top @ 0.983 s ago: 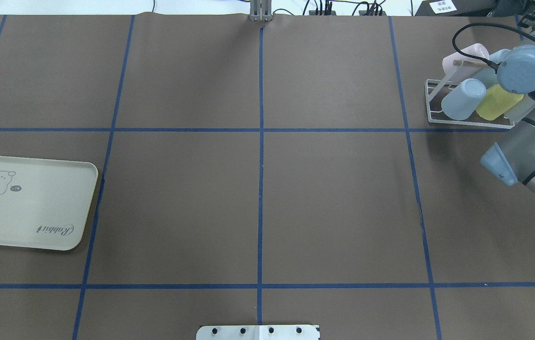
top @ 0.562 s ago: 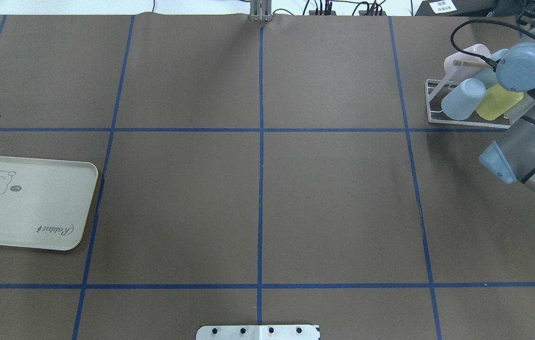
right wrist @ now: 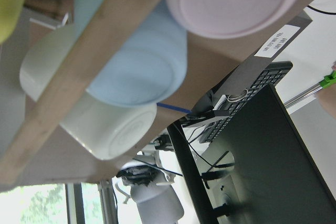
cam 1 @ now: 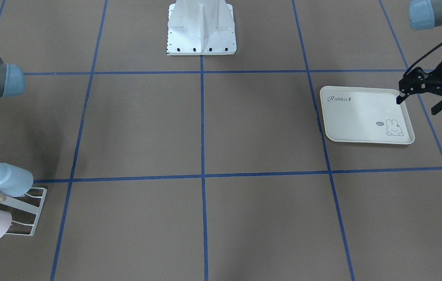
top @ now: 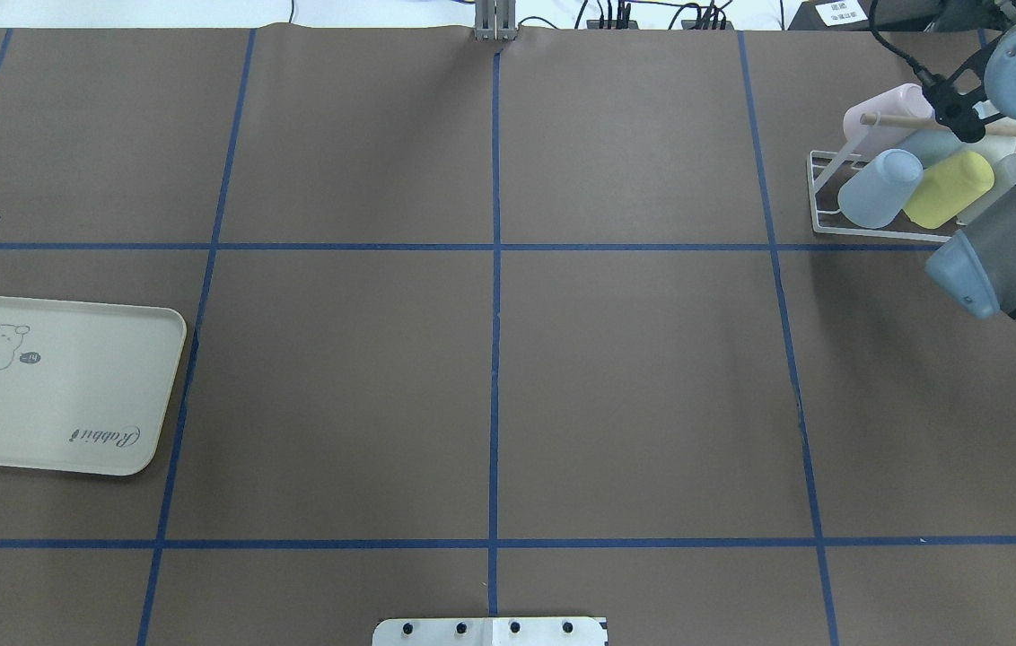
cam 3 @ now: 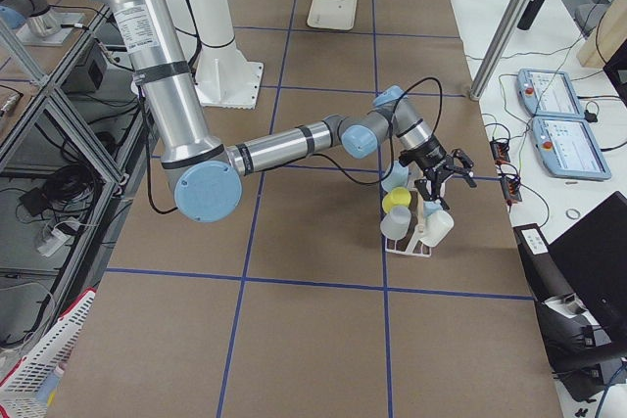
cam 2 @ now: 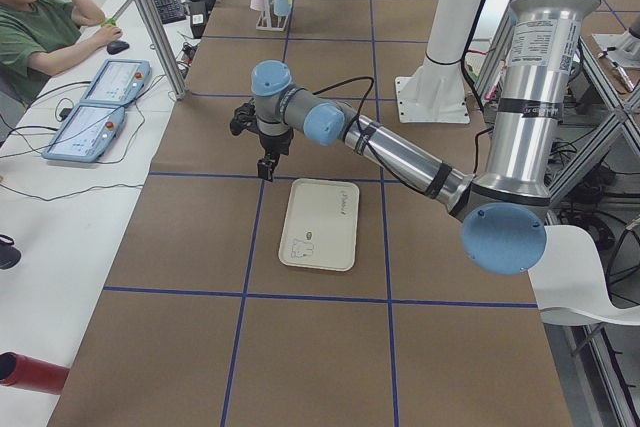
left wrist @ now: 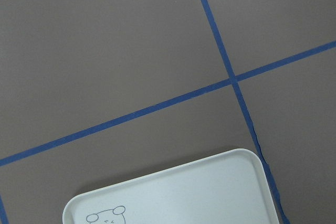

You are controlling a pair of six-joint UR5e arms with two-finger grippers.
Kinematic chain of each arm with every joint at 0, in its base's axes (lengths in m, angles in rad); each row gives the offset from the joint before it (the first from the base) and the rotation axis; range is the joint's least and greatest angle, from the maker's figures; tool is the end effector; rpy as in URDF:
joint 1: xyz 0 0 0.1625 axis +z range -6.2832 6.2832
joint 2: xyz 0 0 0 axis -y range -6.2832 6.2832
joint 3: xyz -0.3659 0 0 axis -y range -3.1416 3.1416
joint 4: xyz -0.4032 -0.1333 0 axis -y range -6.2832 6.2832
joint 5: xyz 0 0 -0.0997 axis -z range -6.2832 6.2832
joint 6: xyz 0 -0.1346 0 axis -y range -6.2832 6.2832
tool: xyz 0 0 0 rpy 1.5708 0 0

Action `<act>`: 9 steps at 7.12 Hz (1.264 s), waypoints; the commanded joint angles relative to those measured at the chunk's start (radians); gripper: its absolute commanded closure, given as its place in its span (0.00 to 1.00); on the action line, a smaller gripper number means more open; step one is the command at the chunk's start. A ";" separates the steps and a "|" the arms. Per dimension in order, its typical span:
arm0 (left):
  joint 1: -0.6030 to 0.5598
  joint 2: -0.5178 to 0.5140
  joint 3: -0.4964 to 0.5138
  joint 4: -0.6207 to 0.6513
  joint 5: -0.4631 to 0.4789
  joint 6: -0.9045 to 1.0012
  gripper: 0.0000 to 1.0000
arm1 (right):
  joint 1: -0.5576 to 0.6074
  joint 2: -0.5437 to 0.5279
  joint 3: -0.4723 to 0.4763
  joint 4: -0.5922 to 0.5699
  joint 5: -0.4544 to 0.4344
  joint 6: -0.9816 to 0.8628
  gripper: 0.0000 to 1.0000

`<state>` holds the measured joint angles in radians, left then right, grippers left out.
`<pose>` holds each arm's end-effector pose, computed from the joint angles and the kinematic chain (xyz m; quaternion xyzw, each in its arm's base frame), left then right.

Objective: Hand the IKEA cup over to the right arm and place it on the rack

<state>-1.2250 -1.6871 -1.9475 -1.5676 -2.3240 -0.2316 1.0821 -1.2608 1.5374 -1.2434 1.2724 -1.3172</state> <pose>0.1415 -0.5143 0.3748 0.1146 0.4062 0.1405 0.8956 -0.1547 -0.6592 0.4501 0.2121 0.2483 -0.7139 0.6194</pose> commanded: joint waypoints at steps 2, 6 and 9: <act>-0.010 0.000 -0.007 0.000 0.003 0.003 0.00 | 0.064 -0.017 0.049 -0.001 0.438 0.645 0.00; -0.137 0.014 0.009 0.056 0.006 0.177 0.00 | 0.131 0.034 0.061 -0.014 0.879 1.361 0.00; -0.157 0.020 0.010 0.084 0.008 0.212 0.00 | 0.208 0.012 0.130 -0.163 0.903 1.348 0.00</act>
<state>-1.3769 -1.6725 -1.9396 -1.4901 -2.3175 -0.0308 1.2548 -1.2315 1.6358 -1.3397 2.1629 0.0339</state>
